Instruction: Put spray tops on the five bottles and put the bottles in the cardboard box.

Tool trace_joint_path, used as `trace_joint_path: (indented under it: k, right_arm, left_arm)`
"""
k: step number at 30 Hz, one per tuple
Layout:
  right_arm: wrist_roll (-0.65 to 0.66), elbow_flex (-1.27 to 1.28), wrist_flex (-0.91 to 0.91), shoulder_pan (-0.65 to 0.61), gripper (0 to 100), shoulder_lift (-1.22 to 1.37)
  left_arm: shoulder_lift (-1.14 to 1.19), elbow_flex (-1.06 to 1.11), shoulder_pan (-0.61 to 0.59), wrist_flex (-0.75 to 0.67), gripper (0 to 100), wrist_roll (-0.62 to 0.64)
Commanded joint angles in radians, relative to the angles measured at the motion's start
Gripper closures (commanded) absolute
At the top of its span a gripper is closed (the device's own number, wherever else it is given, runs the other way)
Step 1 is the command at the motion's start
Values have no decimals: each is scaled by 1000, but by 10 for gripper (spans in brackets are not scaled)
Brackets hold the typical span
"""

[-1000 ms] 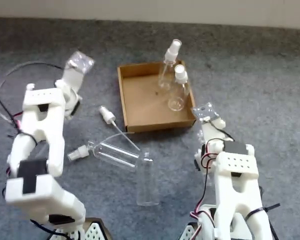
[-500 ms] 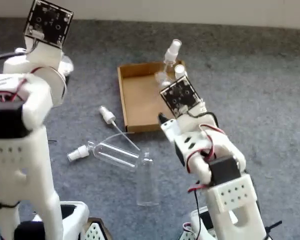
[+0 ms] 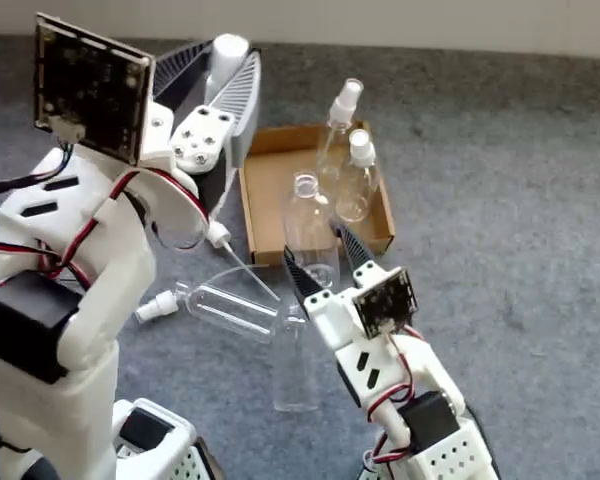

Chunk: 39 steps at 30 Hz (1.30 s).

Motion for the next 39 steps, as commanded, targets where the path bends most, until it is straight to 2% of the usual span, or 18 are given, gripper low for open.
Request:
trace_joint_path:
  k: [1,6,13,22,25,32,39]
  right_arm:
    - [-11,41,-35,-12,995,-79]
    - [-12,42,-36,-15,995,-58]
    - [-12,44,-36,-13,995,-77]
    - [-12,45,-31,-15,995,-77]
    - [-12,48,-31,-15,995,-77]
    - [-12,48,-31,-15,995,-76]
    - [-12,48,-33,-13,995,-76]
  left_arm:
    - [-8,-38,97,-157,996,54]
    - [64,-39,166,-230,996,54]
    - [186,-47,203,-245,996,52]
    - [260,-47,197,-368,996,34]
    - [278,-47,185,-379,996,-23]
    - [282,-41,137,-379,996,-23]
    - [280,-39,143,-377,996,-23]
